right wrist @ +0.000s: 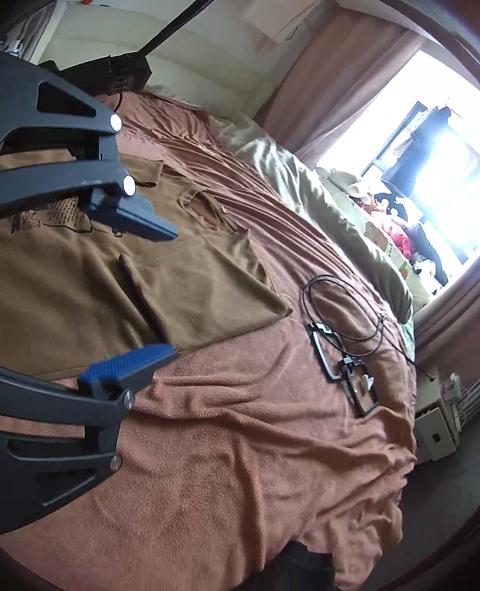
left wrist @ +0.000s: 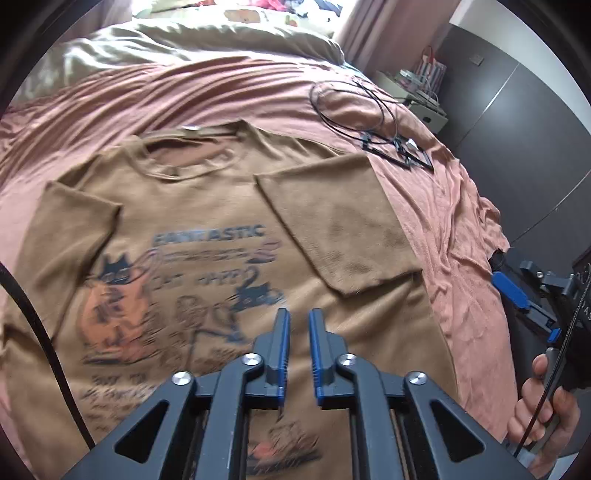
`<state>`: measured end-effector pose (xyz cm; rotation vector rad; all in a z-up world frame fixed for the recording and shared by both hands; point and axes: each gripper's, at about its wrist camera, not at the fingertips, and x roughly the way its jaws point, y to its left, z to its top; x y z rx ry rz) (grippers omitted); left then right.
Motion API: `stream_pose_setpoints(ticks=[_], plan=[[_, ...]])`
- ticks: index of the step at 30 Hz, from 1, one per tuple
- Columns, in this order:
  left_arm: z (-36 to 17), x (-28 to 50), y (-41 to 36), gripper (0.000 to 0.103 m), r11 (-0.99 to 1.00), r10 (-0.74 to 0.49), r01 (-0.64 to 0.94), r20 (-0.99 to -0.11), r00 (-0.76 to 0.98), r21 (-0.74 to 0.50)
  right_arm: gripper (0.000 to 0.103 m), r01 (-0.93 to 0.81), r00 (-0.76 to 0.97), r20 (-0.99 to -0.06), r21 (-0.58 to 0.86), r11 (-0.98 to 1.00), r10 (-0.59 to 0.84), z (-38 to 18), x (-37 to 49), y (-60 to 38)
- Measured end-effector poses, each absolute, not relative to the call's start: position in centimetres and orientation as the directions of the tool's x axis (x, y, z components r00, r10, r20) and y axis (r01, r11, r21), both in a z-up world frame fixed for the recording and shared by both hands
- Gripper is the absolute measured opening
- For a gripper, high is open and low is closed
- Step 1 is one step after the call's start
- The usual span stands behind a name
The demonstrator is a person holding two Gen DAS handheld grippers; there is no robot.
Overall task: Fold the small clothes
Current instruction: 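Regrasp the folded sleeve with the left gripper and flatten it, then release, then lift both grippers back above the shirt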
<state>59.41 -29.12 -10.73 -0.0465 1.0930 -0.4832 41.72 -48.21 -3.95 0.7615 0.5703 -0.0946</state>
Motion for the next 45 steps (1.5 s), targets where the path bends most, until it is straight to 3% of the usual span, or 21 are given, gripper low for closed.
stream_pose_setpoints(ticks=[2, 6, 10, 14, 16, 31, 35, 45], plan=[[-9.3, 58.4, -27.4, 0.027, 0.9, -0.403, 0.334, -0.829, 0.389, -0.28, 0.074, 0.283, 0.853, -0.513, 0.606, 0.744, 0.094, -3.0, 39.9, -47.3], [-5.6, 54.9, -22.9, 0.067, 0.897, -0.427, 0.328, -0.771, 0.473, -0.295, 0.086, 0.301, 0.853, -0.518, 0.583, 0.755, 0.06, -2.4, 35.7, -44.4], [-2.5, 52.1, -19.6, 0.08, 0.907, -0.415, 0.308, -0.735, 0.537, -0.287, 0.088, 0.314, 0.836, -0.545, 0.571, 0.758, 0.065, -2.1, 31.7, -42.1], [0.3, 49.1, -16.0, 0.096, 0.902, -0.431, 0.298, -0.681, 0.592, -0.312, 0.097, 0.293, 0.85, -0.525, 0.547, 0.784, 0.049, 0.7, 26.9, -40.0], [1.4, 47.4, -14.6, 0.098, 0.912, -0.409, 0.299, -0.662, 0.628, -0.279, 0.103, 0.287, 0.858, -0.513, 0.526, 0.801, 0.03, 2.2, 25.0, -39.0], [4.4, 36.6, -3.5, 0.1, 0.936, -0.345, 0.221, -0.601, 0.721, -0.273, 0.103, 0.241, 0.87, -0.492, 0.378, 0.894, -0.027, 8.0, 12.5, -34.8], [4.5, 33.5, -0.1, 0.1, 0.934, -0.336, 0.185, -0.584, 0.739, -0.304, 0.103, 0.206, 0.884, -0.467, 0.347, 0.915, -0.022, 8.6, 9.5, -34.0], [4.6, 25.3, 5.1, 0.103, 0.959, -0.265, 0.157, -0.54, 0.799, -0.237, 0.103, 0.19, 0.912, -0.401, 0.224, 0.956, -0.087, 7.9, 1.3, -32.0]])
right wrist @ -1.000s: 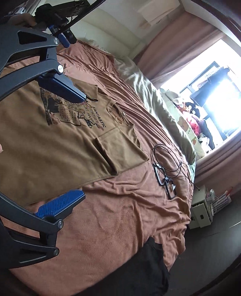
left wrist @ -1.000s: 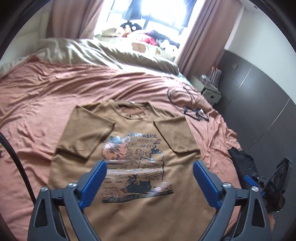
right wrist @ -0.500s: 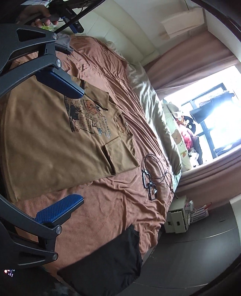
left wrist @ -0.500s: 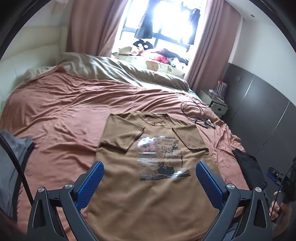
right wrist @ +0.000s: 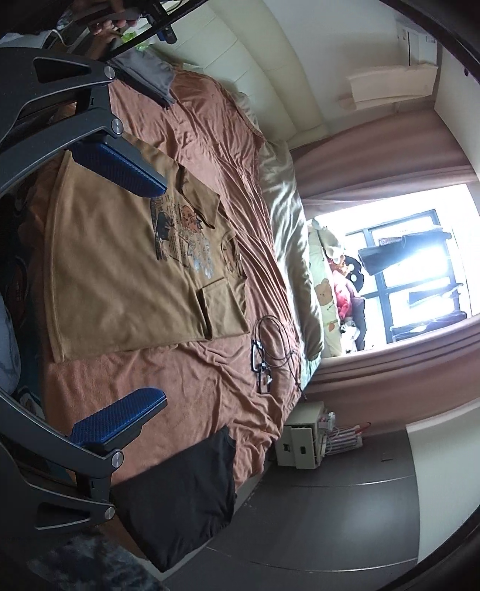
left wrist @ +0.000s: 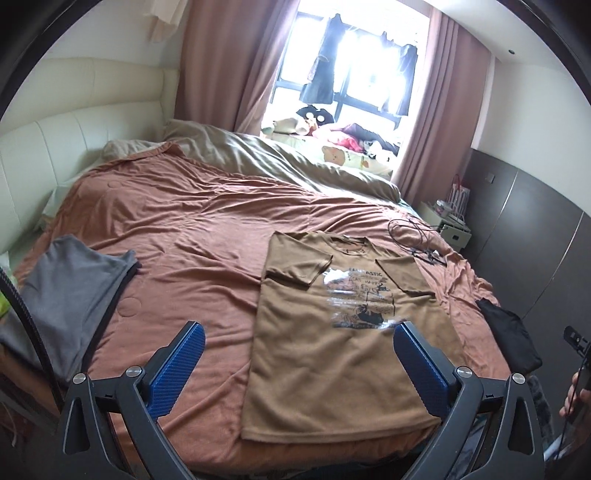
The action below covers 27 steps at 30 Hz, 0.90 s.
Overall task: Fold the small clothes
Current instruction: 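Lift both grippers back above the shirt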
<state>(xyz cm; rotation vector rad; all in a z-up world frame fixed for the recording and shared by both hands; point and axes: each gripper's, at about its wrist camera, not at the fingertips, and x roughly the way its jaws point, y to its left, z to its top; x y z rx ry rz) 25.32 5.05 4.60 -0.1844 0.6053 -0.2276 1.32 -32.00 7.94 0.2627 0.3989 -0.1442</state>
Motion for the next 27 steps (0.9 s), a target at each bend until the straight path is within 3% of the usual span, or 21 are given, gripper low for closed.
stream_pose_setpoints(ticks=[8, 15, 27], plan=[[3.5, 19.2, 7.6, 0.103, 0.968, -0.205, 0.105, -0.474, 0.857, -0.228, 0.103, 0.167, 0.939, -0.33, 0.193, 0.967, -0.097, 5.7, -4.4, -30.7], [1.3, 16.3, 8.0, 0.103, 0.98, -0.181, 0.106, -0.518, 0.836, -0.17, 0.103, 0.14, 0.914, -0.402, 0.184, 0.973, -0.056, 3.4, -6.6, -31.3], [-4.6, 17.1, 10.2, 0.103, 0.973, -0.182, 0.056, -0.594, 0.783, -0.225, 0.103, 0.171, 0.855, -0.519, 0.256, 0.951, -0.014, -1.3, -2.4, -34.5]])
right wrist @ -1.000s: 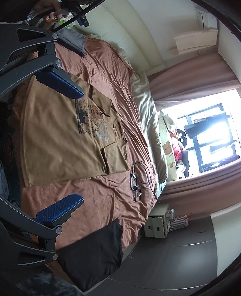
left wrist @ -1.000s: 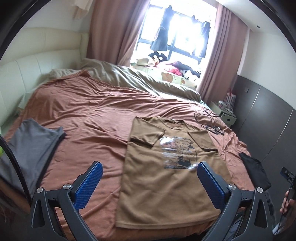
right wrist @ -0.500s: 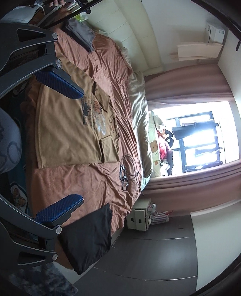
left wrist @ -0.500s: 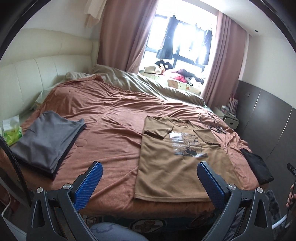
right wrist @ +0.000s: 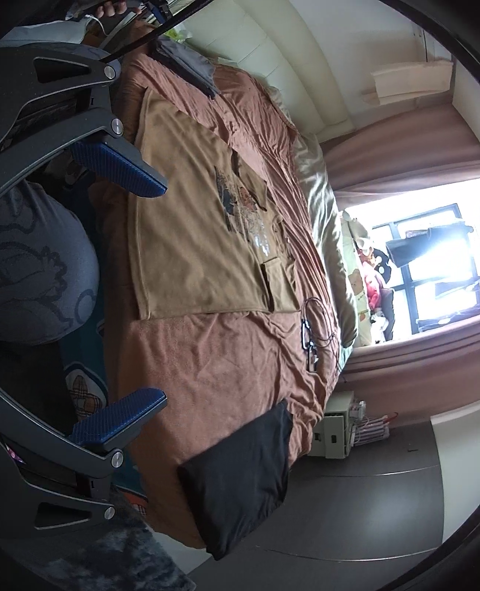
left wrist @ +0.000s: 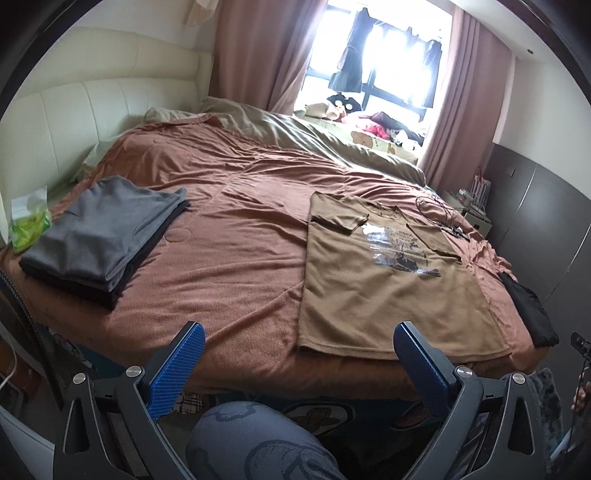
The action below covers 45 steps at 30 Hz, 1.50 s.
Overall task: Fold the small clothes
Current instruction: 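Lift both grippers back above the shirt, then lower both grippers to the shirt hem and grasp it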
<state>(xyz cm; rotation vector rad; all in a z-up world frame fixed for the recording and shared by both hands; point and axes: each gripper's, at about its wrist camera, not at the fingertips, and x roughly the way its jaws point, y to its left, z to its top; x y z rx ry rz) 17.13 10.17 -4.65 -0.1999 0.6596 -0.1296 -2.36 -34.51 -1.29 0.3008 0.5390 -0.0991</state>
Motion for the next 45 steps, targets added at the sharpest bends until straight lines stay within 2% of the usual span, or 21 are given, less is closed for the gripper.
stream_pose_setpoints(ticks=[3, 7, 9, 11, 14, 16, 17, 19, 22, 26, 28, 30, 36, 41, 43, 45], plan=[[-6.2, 18.2, 10.3, 0.103, 0.972, -0.183, 0.05, -0.615, 0.767, -0.228, 0.103, 0.159, 0.851, -0.525, 0.297, 0.941, 0.022, -2.1, -1.2, -35.0], [-8.3, 20.2, 10.3, 0.103, 0.955, -0.249, 0.076, -0.636, 0.73, -0.286, 0.102, 0.173, 0.837, -0.543, 0.363, 0.916, 0.057, -4.0, 0.5, -36.0], [-9.4, 21.5, 10.2, 0.102, 0.951, -0.258, 0.062, -0.662, 0.703, -0.304, 0.089, 0.163, 0.83, -0.55, 0.402, 0.901, 0.095, -4.9, 1.4, -36.4], [-10.4, 23.1, 10.0, 0.1, 0.952, -0.256, 0.056, -0.685, 0.682, -0.3, 0.081, 0.163, 0.816, -0.565, 0.426, 0.89, 0.121, -5.9, 3.0, -37.1], [-11.8, 24.9, 9.8, 0.098, 0.951, -0.26, 0.047, -0.706, 0.659, -0.306, 0.077, 0.177, 0.805, -0.578, 0.445, 0.878, 0.131, -6.9, 4.8, -37.8], [-12.7, 26.0, 9.7, 0.088, 0.943, -0.282, 0.048, -0.716, 0.638, -0.328, 0.077, 0.19, 0.8, -0.586, 0.452, 0.871, 0.129, -7.5, 5.8, -38.2], [-13.2, 26.5, 9.8, 0.085, 0.94, -0.289, 0.044, -0.724, 0.627, -0.338, 0.074, 0.195, 0.798, -0.589, 0.454, 0.869, 0.128, -7.7, 6.0, -38.3], [-14.1, 27.2, 9.9, 0.073, 0.932, -0.306, 0.034, -0.732, 0.609, -0.362, 0.07, 0.201, 0.793, -0.595, 0.464, 0.863, 0.135, -8.3, 6.8, -38.7], [-15.4, 28.1, 10.1, 0.063, 0.915, -0.331, 0.009, -0.741, 0.585, -0.402, 0.066, 0.213, 0.789, -0.599, 0.475, 0.854, 0.137, -9.3, 7.5, -39.1], [-16.7, 29.0, 10.0, 0.055, 0.905, -0.349, -0.006, -0.751, 0.561, -0.425, 0.054, 0.22, 0.78, -0.608, 0.49, 0.843, 0.15, -10.2, 8.2, -39.6], [-17.3, 29.3, 10.1, 0.044, 0.897, -0.362, -0.014, -0.755, 0.547, -0.441, 0.051, 0.226, 0.775, -0.613, 0.496, 0.839, 0.154, -10.7, 8.6, -39.7], [-17.9, 29.7, 10.0, 0.04, 0.883, -0.389, -0.017, -0.752, 0.532, -0.469, 0.051, 0.226, 0.772, -0.612, 0.515, 0.827, 0.17, -11.1, 9.0, -40.0], [-18.9, 31.0, 9.5, 0.04, 0.861, -0.427, -0.022, -0.747, 0.51, -0.507, 0.051, 0.209, 0.787, -0.576, 0.585, 0.784, 0.22, -11.9, 10.5, -40.9], [-19.7, 32.1, 9.6, 0.03, 0.798, -0.508, -0.052, -0.716, 0.478, -0.6, 0.051, 0.2, 0.802, -0.536, 0.658, 0.725, 0.264, -13.2, 11.7, -41.9], [-19.9, 32.3, 9.3, 0.027, 0.797, -0.511, -0.055, -0.72, 0.469, -0.601, 0.051, 0.2, 0.806, -0.523, 0.681, 0.705, 0.276, -13.6, 12.3, -42.2], [-19.8, 32.0, 9.3, 0.026, 0.797, -0.51, -0.056, -0.72, 0.472, -0.601, 0.046, 0.206, 0.807, -0.518, 0.697, 0.686, 0.284, -14.0, 12.6, -42.5]])
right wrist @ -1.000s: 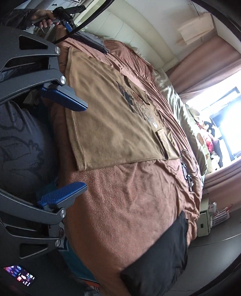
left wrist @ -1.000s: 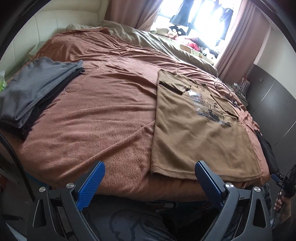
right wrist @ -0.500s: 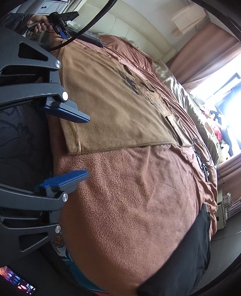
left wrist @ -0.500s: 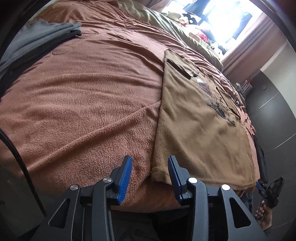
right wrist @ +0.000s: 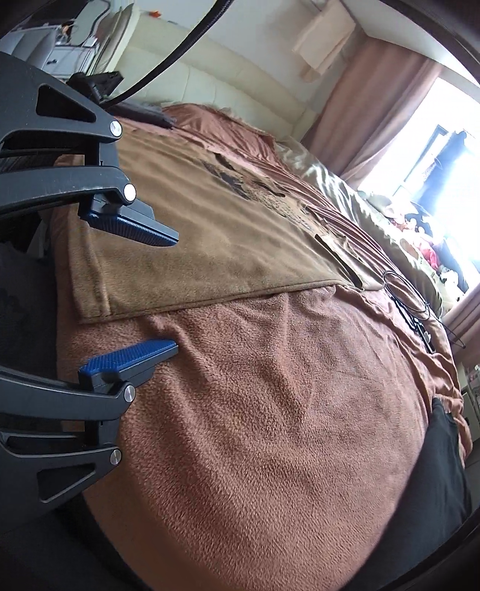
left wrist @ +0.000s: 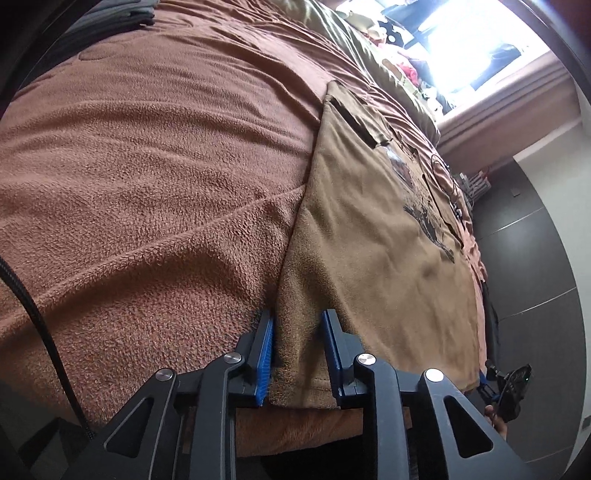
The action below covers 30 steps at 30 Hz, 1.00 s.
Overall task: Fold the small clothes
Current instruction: 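Lower both grippers to the shirt hem and grasp it, then lift the hem with both grippers and carry it toward the collar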
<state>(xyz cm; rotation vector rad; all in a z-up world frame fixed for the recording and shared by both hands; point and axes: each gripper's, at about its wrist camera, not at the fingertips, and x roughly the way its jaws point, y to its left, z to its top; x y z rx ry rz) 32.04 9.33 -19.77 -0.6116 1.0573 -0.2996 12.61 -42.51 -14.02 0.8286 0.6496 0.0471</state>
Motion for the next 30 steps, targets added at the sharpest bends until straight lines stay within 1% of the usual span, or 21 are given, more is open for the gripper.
stream_pose_setpoints(ticks=[4, 5, 12, 15, 20, 22, 24, 25, 26, 27, 28, 30], plan=[[-20.1, 31.1, 10.1, 0.019, 0.774, -0.526, -0.078, -0.707, 0.473, -0.628, 0.044, 0.207, 0.809, -0.504, 0.727, 0.655, 0.304, -14.7, 12.7, -42.7], [-20.1, 30.8, 10.3, 0.018, 0.768, -0.53, -0.081, -0.703, 0.475, -0.635, 0.044, 0.204, 0.808, -0.499, 0.735, 0.647, 0.313, -14.8, 12.6, -42.6], [-20.2, 29.3, 10.8, 0.018, 0.756, -0.537, -0.084, -0.688, 0.488, -0.649, 0.044, 0.164, 0.807, -0.448, 0.795, 0.584, 0.384, -15.9, 11.3, -42.4], [-20.3, 29.4, 10.9, 0.018, 0.75, -0.536, -0.099, -0.688, 0.49, -0.654, 0.044, 0.148, 0.814, -0.408, 0.834, 0.532, 0.413, -16.6, 10.9, -42.5], [-20.2, 29.9, 10.5, 0.018, 0.759, -0.505, -0.129, -0.701, 0.503, -0.639, 0.044, 0.152, 0.829, -0.39, 0.847, 0.509, 0.402, -17.2, 11.3, -42.7], [-20.2, 29.6, 10.4, 0.018, 0.76, -0.488, -0.145, -0.704, 0.515, -0.633, 0.039, 0.174, 0.831, -0.406, 0.839, 0.516, 0.38, -17.3, 11.9, -42.5], [-20.2, 29.4, 10.3, 0.018, 0.762, -0.477, -0.153, -0.705, 0.526, -0.629, 0.028, 0.203, 0.831, -0.426, 0.832, 0.516, 0.359, -17.4, 12.7, -41.9], [-20.2, 29.4, 10.3, 0.018, 0.76, -0.475, -0.159, -0.704, 0.528, -0.631, 0.026, 0.216, 0.832, -0.43, 0.832, 0.511, 0.349, -17.4, 13.0, -41.8], [-20.3, 29.4, 10.5, 0.018, 0.753, -0.475, -0.169, -0.703, 0.53, -0.636, 0.02, 0.225, 0.833, -0.436, 0.83, 0.511, 0.341, -17.5, 13.2, -41.8], [-20.3, 29.5, 10.6, 0.012, 0.747, -0.474, -0.179, -0.702, 0.531, -0.64, 0.01, 0.226, 0.832, -0.44, 0.826, 0.517, 0.338, -17.3, 13.6, -41.5], [-20.3, 29.5, 10.7, 0.008, 0.751, -0.465, -0.189, -0.709, 0.53, -0.633, 0.006, 0.232, 0.827, -0.451, 0.818, 0.526, 0.337, -16.9, 14.3, -40.8], [-20.1, 29.3, 10.9, 0.006, 0.761, -0.447, -0.196, -0.719, 0.532, -0.619, 0.001, 0.249, 0.824, -0.467, 0.807, 0.536, 0.321, -16.3, 14.2, -40.3]])
